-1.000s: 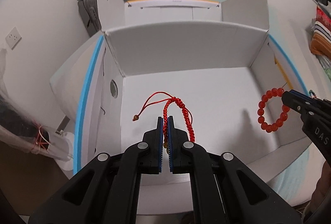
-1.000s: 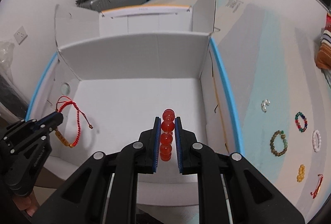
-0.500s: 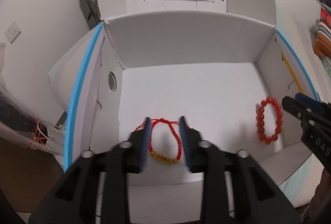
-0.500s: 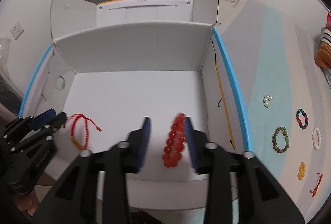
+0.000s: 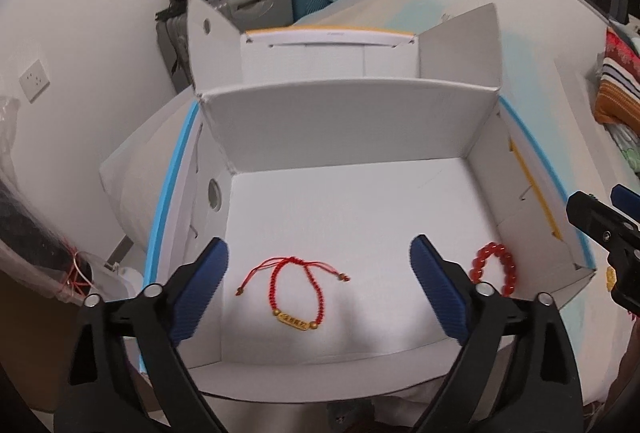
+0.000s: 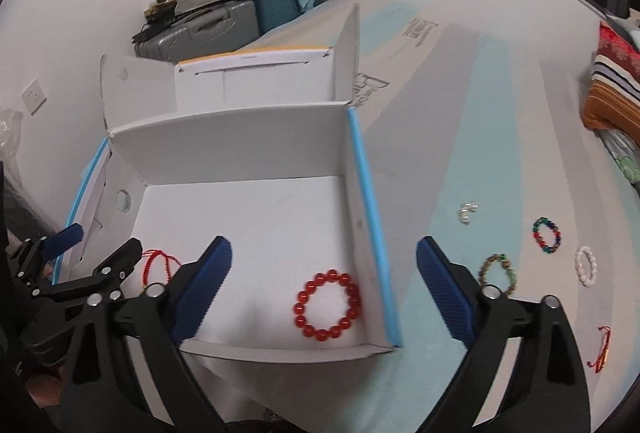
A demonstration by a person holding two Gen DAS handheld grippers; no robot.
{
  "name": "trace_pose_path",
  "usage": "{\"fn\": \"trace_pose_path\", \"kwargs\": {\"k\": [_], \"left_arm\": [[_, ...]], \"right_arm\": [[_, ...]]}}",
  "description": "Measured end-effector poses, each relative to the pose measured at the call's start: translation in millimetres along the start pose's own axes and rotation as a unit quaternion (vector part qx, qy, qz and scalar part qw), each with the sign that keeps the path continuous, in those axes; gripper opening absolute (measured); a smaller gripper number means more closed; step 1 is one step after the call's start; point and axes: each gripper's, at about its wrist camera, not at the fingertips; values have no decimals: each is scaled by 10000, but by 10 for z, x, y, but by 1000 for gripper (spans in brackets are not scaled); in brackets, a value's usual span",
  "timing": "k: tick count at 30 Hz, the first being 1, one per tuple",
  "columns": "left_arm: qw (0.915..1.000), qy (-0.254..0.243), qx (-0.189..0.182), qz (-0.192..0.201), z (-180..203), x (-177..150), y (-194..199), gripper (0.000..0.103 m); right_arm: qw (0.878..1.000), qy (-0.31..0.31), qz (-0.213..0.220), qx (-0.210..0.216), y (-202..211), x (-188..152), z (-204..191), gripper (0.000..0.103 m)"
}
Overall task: Organize jewelry
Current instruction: 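Move both tools back over the remaining bracelets on the bed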
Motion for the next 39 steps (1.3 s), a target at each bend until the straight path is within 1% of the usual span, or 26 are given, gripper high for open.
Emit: {"fn": "trace_pose_path", "kwargs": {"k": [4, 5, 9, 15, 22, 25, 27, 29, 32, 34, 39], "left_arm": [[9998, -93, -88, 137, 174, 13, 96, 97], [9997, -136, -99, 177, 233, 18, 119, 97], [9992, -264, -151, 254, 450, 50, 173, 97], [9976, -479, -355, 351, 823, 50, 295, 97], [9949, -694, -628, 380, 1343, 51, 427, 97], [9929, -849, -724, 403, 1617, 27, 483, 97], [9903, -1000, -862, 425, 1834, 2, 520, 97], [9881, -1111, -999, 365, 2026, -24, 532, 97], [9851, -1284, -1090, 358, 2330, -86, 552, 97], [9821, -1407, -1215, 317, 2526, -127, 547, 97], [9765, -1643, -1370, 264, 2933, -245, 525, 97]], "right_arm": [[9999, -23, 32, -122, 94, -38, 198, 92], [9999, -42, 52, -144, 121, -56, 254, 95], [9994, -172, 142, -270, 247, -103, 512, 95], [9976, -417, 271, -473, 457, -200, 969, 96], [9935, -789, 357, -742, 694, -404, 1627, 95], [9918, -882, 388, -842, 781, -505, 1876, 96], [9905, -934, 384, -929, 832, -573, 2045, 95], [9885, -1040, 381, -1029, 895, -676, 2261, 96], [9854, -1223, 355, -1126, 966, -830, 2551, 95], [9833, -1336, 334, -1189, 1004, -917, 2708, 95], [9780, -1584, 240, -1338, 1071, -1152, 3113, 95]]}}
Point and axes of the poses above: each gripper's, at about its wrist camera, not at the fingertips, and y roughly against the way its jaws point, z to its right, x to its top, and after that the axes turned 3 degrees about -z, right-handed
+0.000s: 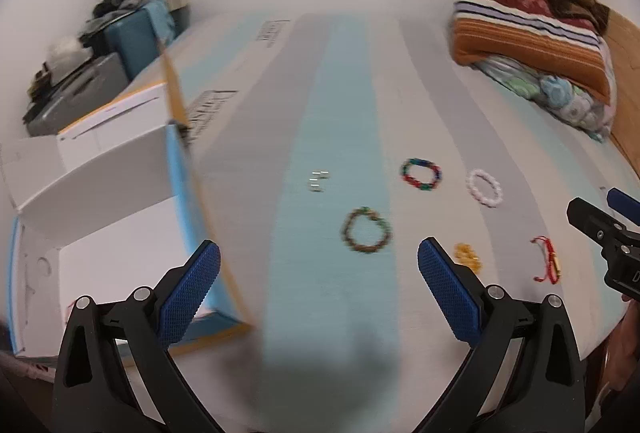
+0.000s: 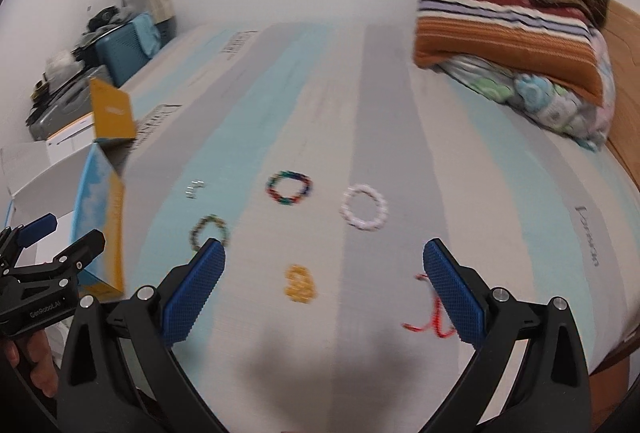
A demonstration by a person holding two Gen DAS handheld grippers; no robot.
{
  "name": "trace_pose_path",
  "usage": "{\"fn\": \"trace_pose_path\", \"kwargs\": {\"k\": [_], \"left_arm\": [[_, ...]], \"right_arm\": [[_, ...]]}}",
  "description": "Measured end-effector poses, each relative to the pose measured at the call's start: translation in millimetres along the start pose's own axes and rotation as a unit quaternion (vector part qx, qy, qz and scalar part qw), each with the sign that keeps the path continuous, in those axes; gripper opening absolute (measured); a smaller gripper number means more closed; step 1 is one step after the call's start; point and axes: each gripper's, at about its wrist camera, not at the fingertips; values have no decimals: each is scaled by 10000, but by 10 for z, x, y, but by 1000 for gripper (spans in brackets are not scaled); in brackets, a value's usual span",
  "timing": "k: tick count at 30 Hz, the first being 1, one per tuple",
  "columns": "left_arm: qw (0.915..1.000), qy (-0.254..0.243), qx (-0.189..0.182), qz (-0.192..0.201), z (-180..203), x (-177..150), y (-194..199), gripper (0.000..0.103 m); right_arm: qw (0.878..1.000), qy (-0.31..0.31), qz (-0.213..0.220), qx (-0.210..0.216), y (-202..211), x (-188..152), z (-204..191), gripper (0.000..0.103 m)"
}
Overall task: Organize jewelry
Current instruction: 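Move both tools back over the remaining bracelets on the bed, then grasp the red braided gold-bar bracelet with the right tool while the left grasps the yellow beads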
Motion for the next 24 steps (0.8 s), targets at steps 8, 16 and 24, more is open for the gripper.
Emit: {"fn": "trace_pose_path", "kwargs": {"k": [8, 16, 24], "left_arm": [[9986, -409, -263, -193, 650, 0, -311, 97], [9958, -666, -420, -468, 1092, -133, -702, 97], [9925, -844, -501, -725, 1356, -223, -1123, 97]], "right_arm": [[9990, -273, -178, -299, -143, -161, 547, 96], [9965, -456, -448, -531, -440, -384, 933, 95], [9932, -649, -825, -507, -862, -564, 1155, 95]]}}
Point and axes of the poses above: each gripper's, at about its wrist camera, not at the fingertips, and y roughly against the way its jaws point, z to its right, x to its top, and after that the axes turned 3 degrees about -z, right-handed
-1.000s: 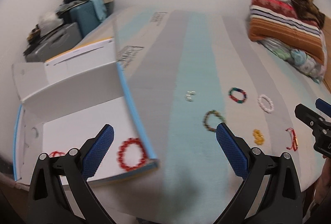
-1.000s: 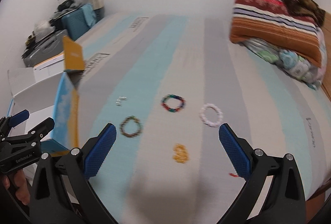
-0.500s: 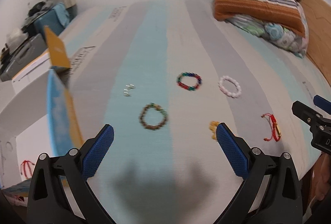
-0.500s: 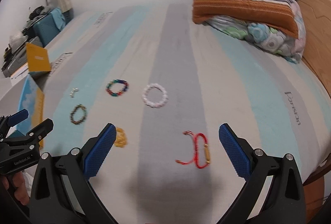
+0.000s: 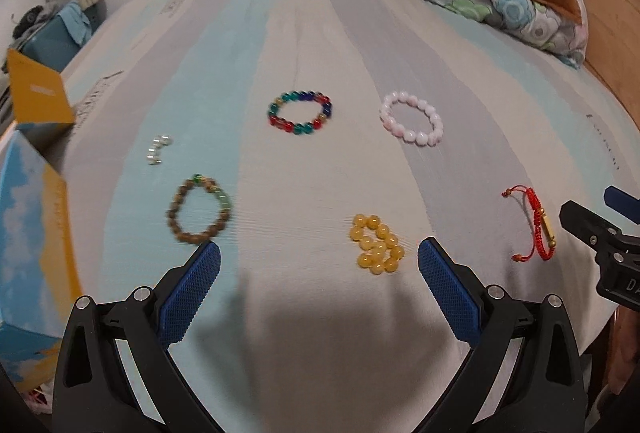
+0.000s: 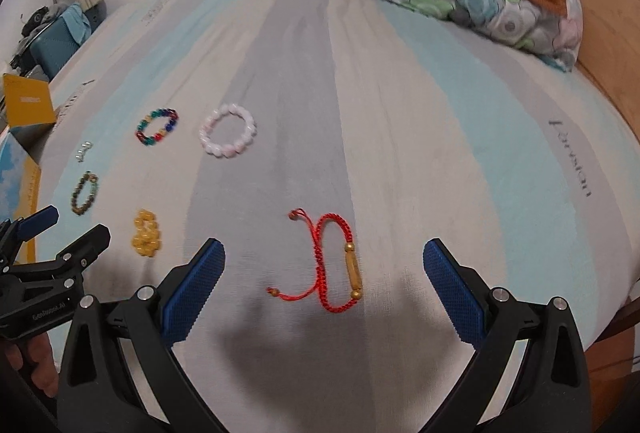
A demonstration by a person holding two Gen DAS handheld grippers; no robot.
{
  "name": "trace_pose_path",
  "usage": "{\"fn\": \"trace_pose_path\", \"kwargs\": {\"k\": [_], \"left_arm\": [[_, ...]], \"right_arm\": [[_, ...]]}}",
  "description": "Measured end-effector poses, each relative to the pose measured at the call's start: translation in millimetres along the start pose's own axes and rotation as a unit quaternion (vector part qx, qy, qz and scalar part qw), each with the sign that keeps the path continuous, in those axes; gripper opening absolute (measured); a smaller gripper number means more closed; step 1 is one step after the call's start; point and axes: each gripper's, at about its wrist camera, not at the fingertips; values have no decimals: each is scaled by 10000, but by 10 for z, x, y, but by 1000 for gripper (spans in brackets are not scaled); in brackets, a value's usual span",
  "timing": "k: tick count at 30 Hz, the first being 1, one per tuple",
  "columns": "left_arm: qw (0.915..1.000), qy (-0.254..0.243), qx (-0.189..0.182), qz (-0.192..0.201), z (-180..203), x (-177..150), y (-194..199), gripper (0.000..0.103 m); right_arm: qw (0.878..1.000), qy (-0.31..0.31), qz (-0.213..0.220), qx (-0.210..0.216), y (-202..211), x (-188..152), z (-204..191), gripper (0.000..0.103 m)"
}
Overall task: Organize jewelry
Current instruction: 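Grasp the red braided gold-bar bracelet with the right tool while the left grasps the yellow beads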
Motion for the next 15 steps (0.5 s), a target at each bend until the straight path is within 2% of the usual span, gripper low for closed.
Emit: {"fn": "trace_pose_path", "kwargs": {"k": [9, 12, 13, 15], "left_arm": [[9997, -90, -92, -189, 161, 52, -354, 97], [9996, -98, -129, -247, 207, 60, -437, 95], [9995, -98, -161, -257, 224, 59, -466, 94], [9994, -90, -169, -303, 235, 53, -509, 83]], "right_arm": [[9995, -93, -307, 80, -416, -42, 80, 95], [9991, -156, -391, 108, -516, -74, 104, 89], [9989, -134, -446, 105, -556, -86, 104, 85], [9985, -110, -525, 86, -620, -106, 110, 81]]}}
Point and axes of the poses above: each gripper's, at about its wrist camera, not at the fingertips, and y roughly against the way its jaws point, z to its right, x to its top, and after that the axes turned 3 degrees about -z, right-handed
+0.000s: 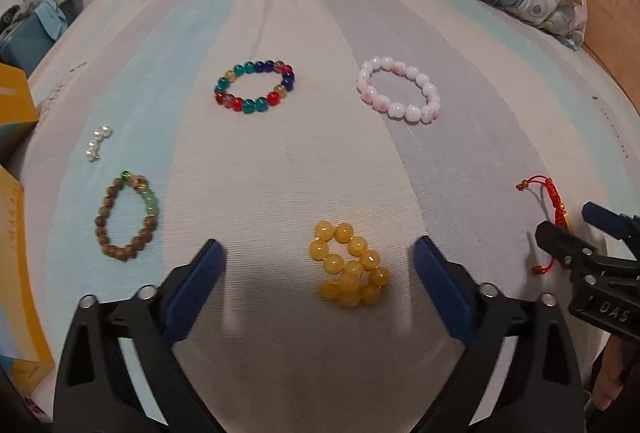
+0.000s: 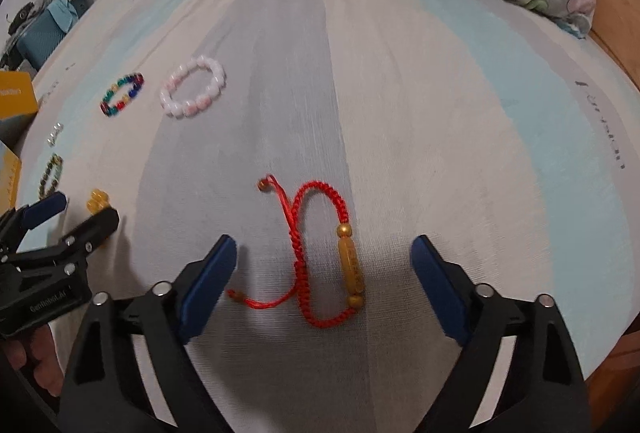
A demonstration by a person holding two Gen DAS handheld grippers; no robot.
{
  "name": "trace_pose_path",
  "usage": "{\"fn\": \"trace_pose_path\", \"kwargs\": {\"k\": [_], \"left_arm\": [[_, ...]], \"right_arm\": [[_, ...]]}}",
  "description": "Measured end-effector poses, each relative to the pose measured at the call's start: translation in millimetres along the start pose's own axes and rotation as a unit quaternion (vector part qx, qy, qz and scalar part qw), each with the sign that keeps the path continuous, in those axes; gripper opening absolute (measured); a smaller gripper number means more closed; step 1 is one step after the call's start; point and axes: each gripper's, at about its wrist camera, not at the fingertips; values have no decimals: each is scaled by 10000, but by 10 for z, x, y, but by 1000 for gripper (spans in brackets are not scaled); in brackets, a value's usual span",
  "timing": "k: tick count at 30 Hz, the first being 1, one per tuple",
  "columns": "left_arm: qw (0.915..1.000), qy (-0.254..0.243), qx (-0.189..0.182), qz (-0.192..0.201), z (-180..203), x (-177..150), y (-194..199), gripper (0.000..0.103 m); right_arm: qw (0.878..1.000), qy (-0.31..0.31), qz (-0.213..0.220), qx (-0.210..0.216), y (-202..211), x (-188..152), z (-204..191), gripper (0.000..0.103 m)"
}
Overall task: Organize jewelry
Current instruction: 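Grasp the red braided gold-bar bracelet with the right tool while the left grasps the yellow beads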
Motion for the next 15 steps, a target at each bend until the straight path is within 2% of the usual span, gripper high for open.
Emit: {"fn": "trace_pose_path", "kwargs": {"k": [4, 6, 14, 15], "left_arm": [[9999, -16, 152, -29, 23, 12, -70, 76], [9998, -58, 170, -18, 45, 22, -59, 67], [9996, -137, 254, -12, 60, -7, -27, 43], [9996, -139, 259, -13, 60, -6, -25, 37]], "right_arm": [[10000, -3, -68, -22, -84, -24, 20, 77], [10000, 1, -36, -62, -87, -27, 16, 73], [9999, 20, 66, -157, -84, -33, 0, 51], [9998, 27, 80, -167, -80, -35, -2, 47]]}}
Point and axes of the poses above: each gripper's, at about its wrist camera, not at the fingertips, and y roughly against the way its jaws point, z to its right, x to its top, and after that the axes turned 3 degrees about -z, right-handed
